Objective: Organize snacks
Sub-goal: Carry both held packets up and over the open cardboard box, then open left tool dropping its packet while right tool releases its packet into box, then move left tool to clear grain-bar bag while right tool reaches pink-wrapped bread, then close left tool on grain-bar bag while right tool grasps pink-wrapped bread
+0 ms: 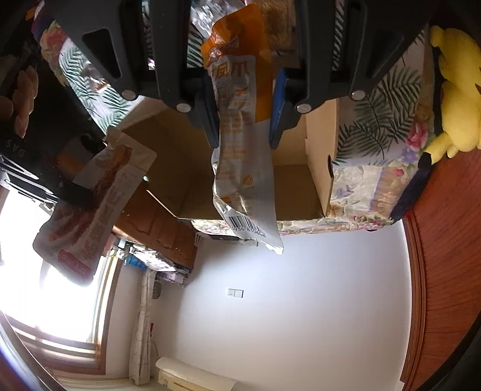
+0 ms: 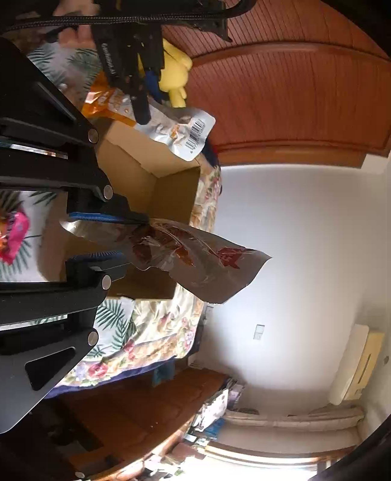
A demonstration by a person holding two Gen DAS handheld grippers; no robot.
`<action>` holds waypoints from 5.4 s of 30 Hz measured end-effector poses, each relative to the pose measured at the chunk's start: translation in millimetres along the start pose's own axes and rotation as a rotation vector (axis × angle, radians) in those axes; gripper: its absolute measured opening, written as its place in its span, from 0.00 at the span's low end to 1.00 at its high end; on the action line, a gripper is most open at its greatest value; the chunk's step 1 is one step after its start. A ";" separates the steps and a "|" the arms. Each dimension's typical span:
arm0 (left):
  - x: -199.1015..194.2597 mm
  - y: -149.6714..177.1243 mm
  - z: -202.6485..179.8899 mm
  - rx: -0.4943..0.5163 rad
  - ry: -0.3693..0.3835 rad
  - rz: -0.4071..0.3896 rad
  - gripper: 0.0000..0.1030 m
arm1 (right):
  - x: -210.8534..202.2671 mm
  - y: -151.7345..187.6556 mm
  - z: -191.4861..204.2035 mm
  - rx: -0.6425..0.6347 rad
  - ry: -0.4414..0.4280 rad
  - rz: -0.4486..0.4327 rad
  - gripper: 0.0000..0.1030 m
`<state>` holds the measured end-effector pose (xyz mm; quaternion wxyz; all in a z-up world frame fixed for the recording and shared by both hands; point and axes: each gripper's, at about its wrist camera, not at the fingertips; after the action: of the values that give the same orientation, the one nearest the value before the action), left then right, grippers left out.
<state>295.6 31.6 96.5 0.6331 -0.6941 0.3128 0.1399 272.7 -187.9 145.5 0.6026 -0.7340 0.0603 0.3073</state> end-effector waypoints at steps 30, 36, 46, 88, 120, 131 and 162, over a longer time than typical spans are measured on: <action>20.9 8.0 -6.9 0.080 -0.046 0.051 0.49 | 51.1 37.4 -4.1 0.088 -0.058 0.126 0.45; 4.9 23.0 -6.9 0.092 -0.023 0.065 0.49 | 33.8 39.9 -0.9 0.085 -0.086 0.103 0.46; -22.9 53.0 0.1 0.102 0.001 0.077 0.49 | -7.2 75.8 7.4 0.054 -0.131 0.094 0.47; 37.1 126.7 26.6 0.061 -0.013 0.288 0.51 | 46.4 175.6 -5.7 0.224 -0.039 0.309 0.62; 79.4 122.3 9.4 0.077 -0.004 0.386 0.55 | 47.7 179.6 -7.1 0.299 -0.070 0.354 0.67; 63.0 128.1 14.2 0.109 -0.018 0.354 0.44 | 60.0 179.6 -15.6 0.343 -0.116 0.380 0.70; 18.4 130.5 25.0 0.071 0.015 0.256 0.41 | 22.2 194.3 12.8 0.147 -0.169 0.326 0.57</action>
<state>234.9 50.7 -21.7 0.6318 -0.6267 0.4082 0.2035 196.6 -221.6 -32.0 0.5997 -0.6402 0.1498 0.4562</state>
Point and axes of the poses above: each gripper's, at about its wrist camera, not at the fingertips, and x roughly the way its jaws point, z to its left, y to its underside, and after that the axes turned 2 degrees about z, right-handed
